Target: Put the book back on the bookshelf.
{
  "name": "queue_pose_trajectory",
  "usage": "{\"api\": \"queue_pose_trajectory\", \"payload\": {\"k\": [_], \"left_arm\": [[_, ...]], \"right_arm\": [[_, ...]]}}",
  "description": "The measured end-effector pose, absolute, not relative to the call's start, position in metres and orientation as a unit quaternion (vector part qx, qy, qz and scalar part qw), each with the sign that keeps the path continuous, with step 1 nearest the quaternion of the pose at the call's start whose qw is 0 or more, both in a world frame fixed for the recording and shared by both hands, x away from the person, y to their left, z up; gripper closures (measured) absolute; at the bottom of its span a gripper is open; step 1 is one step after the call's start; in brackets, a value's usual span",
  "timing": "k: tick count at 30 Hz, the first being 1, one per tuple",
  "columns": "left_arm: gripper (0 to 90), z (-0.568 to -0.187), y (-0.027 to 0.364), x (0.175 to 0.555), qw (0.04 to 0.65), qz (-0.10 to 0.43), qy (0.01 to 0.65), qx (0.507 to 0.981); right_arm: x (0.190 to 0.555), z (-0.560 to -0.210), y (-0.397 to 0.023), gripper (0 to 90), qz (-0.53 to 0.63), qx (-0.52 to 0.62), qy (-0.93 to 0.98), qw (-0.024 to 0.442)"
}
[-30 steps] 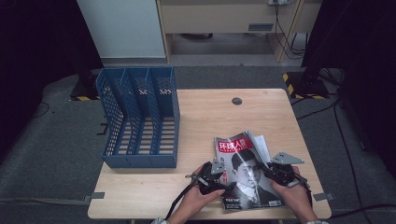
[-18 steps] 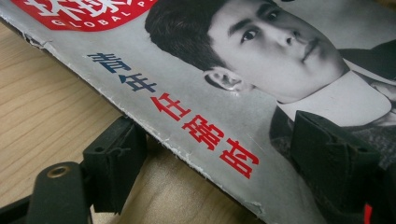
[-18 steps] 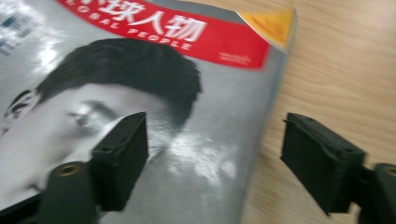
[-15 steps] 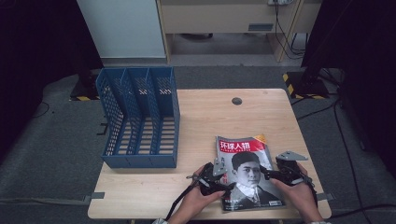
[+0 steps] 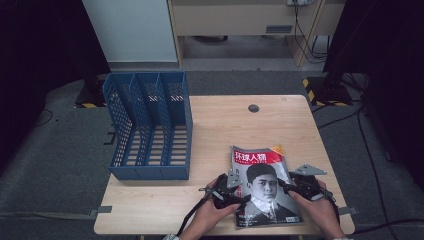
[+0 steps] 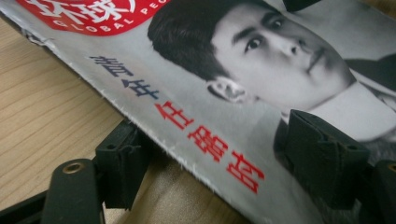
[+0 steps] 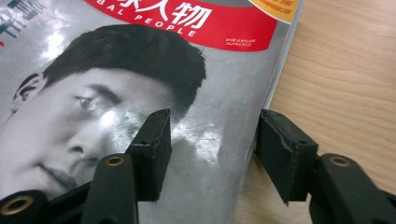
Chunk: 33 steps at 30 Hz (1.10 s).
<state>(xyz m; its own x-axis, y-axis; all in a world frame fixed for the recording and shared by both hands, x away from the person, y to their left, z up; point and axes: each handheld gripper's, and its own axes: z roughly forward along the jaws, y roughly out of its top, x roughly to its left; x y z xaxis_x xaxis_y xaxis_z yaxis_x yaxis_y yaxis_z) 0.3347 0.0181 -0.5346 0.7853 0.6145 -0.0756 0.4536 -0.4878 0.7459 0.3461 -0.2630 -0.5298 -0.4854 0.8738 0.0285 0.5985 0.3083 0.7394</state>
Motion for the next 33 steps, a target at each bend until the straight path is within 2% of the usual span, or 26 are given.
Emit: {"api": "queue_pose_trajectory", "payload": {"k": [8, 13, 18, 33], "left_arm": [[31.4, -0.534, 0.024, 0.337, 0.405, 0.096, 0.314, 0.853], [33.0, -0.534, 0.025, 0.338, 0.408, 0.094, 0.316, 0.851], [39.3, -0.534, 0.027, 0.345, 0.421, 0.081, 0.337, 0.838], [33.2, -0.511, 0.015, 0.394, 0.419, 0.068, 0.301, 0.854]], "right_arm": [[0.340, -0.527, -0.257, 58.2, 0.350, 0.453, 0.796, 0.195], [0.339, -0.527, -0.258, 60.0, 0.352, 0.458, 0.793, 0.193], [0.339, -0.529, -0.259, 59.5, 0.355, 0.459, 0.791, 0.192], [0.343, -0.532, -0.267, 57.8, 0.377, 0.469, 0.782, 0.164]]}}
